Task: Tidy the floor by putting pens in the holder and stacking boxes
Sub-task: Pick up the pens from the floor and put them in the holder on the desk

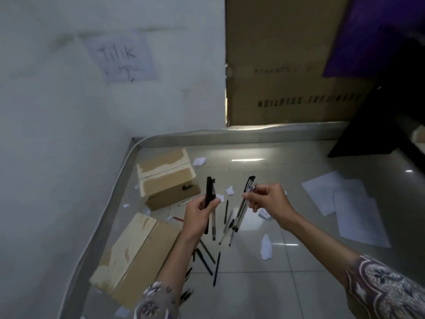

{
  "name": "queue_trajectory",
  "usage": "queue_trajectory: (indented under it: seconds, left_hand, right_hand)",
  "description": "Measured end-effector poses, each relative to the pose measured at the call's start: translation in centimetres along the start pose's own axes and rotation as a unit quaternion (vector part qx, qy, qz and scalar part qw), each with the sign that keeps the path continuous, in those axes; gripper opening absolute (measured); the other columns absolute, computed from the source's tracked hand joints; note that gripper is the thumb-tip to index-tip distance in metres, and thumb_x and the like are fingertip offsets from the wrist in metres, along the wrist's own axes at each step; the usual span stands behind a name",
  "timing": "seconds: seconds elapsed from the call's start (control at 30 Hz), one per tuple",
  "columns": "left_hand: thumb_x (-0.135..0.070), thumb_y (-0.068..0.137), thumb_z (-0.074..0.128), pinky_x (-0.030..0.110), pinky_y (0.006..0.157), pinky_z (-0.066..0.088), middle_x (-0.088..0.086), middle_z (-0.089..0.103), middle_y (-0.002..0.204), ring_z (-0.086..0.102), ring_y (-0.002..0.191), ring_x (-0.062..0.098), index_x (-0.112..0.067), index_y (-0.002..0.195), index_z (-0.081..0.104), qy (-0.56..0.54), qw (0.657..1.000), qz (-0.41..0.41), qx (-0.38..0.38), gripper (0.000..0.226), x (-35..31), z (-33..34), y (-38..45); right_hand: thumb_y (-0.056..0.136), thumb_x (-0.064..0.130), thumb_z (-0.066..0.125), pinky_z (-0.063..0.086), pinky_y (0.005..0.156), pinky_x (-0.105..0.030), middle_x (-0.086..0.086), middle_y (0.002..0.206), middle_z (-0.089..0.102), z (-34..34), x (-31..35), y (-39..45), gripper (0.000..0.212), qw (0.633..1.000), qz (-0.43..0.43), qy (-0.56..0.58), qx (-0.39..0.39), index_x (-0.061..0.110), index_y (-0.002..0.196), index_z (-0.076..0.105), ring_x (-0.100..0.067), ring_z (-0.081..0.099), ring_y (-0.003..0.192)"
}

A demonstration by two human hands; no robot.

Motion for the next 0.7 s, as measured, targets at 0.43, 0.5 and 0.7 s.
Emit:
queue_trajectory:
  seconds: [0.43, 0.5, 0.7]
  left_hand:
    - [-0.019, 0.078, 0.071, 0.029, 0.068, 0.038, 0.005, 0.047, 0.067, 0.043, 0.063, 0.016, 0.002, 0.078, 0.066, 0.077, 0.991, 0.077, 0.082, 0.022, -31.1, 8.2, -4.6]
    - [-0.021, 0.077, 0.072, 0.029, 0.065, 0.035, 0.003, 0.042, 0.066, 0.040, 0.063, 0.017, 0.005, 0.072, 0.060, 0.107, 0.984, 0.101, 0.097, 0.028, -34.1, 9.4, -4.8]
    - [-0.013, 0.077, 0.074, 0.022, 0.058, 0.040, 0.006, 0.051, 0.067, 0.047, 0.058, 0.014, 0.007, 0.078, 0.063, 0.124, 0.974, 0.142, 0.127, 0.022, -40.5, 13.1, -3.2]
  right_hand:
    - [0.079, 0.004, 0.068, 0.049, 0.051, -0.022, -0.008, 0.057, 0.061, -17.5, 24.1, -10.8, 0.008, 0.987, -0.062, 0.077, -0.130, 0.004, 0.071, 0.068, -0.016, 0.056, 0.051]
    - [0.080, 0.004, 0.067, 0.050, 0.052, -0.022, -0.011, 0.059, 0.061, -19.5, 26.2, -11.9, 0.008, 0.985, -0.079, 0.068, -0.139, -0.001, 0.075, 0.068, -0.016, 0.057, 0.052]
    - [0.080, 0.001, 0.066, 0.048, 0.048, -0.020, -0.013, 0.058, 0.057, -24.8, 29.8, -12.4, 0.010, 0.969, -0.099, 0.088, -0.206, -0.008, 0.074, 0.065, -0.014, 0.052, 0.047]
Point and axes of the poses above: each hand's wrist, its own y-axis towards the middle knuckle, its own z-axis out of the palm, x = y × z, the point moved 5 cm from there along y, towards the middle knuckle
